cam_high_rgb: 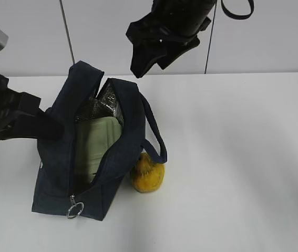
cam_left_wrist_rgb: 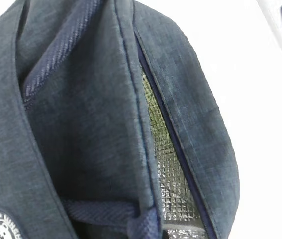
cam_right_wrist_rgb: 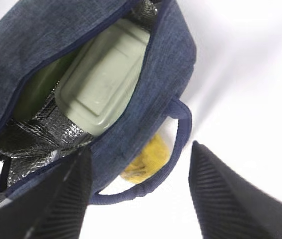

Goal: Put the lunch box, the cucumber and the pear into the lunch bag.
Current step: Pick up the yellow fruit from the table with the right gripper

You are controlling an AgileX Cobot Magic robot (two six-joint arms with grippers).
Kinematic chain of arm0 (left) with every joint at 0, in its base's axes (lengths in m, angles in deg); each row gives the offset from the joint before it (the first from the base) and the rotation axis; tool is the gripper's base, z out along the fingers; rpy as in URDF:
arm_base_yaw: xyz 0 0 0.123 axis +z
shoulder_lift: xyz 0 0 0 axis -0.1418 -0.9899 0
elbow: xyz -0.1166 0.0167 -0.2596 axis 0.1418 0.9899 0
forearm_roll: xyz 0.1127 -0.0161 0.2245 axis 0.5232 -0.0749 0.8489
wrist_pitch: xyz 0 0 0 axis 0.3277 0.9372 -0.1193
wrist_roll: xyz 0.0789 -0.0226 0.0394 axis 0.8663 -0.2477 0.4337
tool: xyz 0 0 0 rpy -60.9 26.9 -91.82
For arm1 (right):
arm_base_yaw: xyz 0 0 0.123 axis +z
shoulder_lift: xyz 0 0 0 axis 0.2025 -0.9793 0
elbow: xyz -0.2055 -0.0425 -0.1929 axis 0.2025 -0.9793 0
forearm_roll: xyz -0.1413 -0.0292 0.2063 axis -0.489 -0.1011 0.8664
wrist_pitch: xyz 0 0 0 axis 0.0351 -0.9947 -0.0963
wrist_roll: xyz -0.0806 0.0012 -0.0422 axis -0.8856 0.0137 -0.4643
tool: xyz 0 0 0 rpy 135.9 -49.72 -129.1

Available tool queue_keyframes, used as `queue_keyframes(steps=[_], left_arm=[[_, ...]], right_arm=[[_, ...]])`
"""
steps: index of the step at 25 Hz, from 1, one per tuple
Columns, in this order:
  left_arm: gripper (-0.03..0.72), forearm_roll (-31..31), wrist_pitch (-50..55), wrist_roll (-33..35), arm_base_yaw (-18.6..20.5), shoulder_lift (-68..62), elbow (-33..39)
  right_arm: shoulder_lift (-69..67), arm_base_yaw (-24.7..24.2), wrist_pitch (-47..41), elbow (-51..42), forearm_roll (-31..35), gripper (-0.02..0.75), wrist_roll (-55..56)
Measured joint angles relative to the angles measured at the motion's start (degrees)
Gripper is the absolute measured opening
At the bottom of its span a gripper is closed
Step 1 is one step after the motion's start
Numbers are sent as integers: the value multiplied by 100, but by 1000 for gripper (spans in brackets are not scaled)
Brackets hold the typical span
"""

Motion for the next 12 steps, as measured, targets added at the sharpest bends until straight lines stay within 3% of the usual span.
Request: queue_keyframes(steps=[5, 12], left_arm=[[-15, 0, 9, 0, 0, 0, 0], [-15, 0, 16, 0, 0, 0, 0]], right_arm=[[259, 0, -31, -119, -46, 454, 31], [966, 0, -36, -1326, -12, 406, 19]])
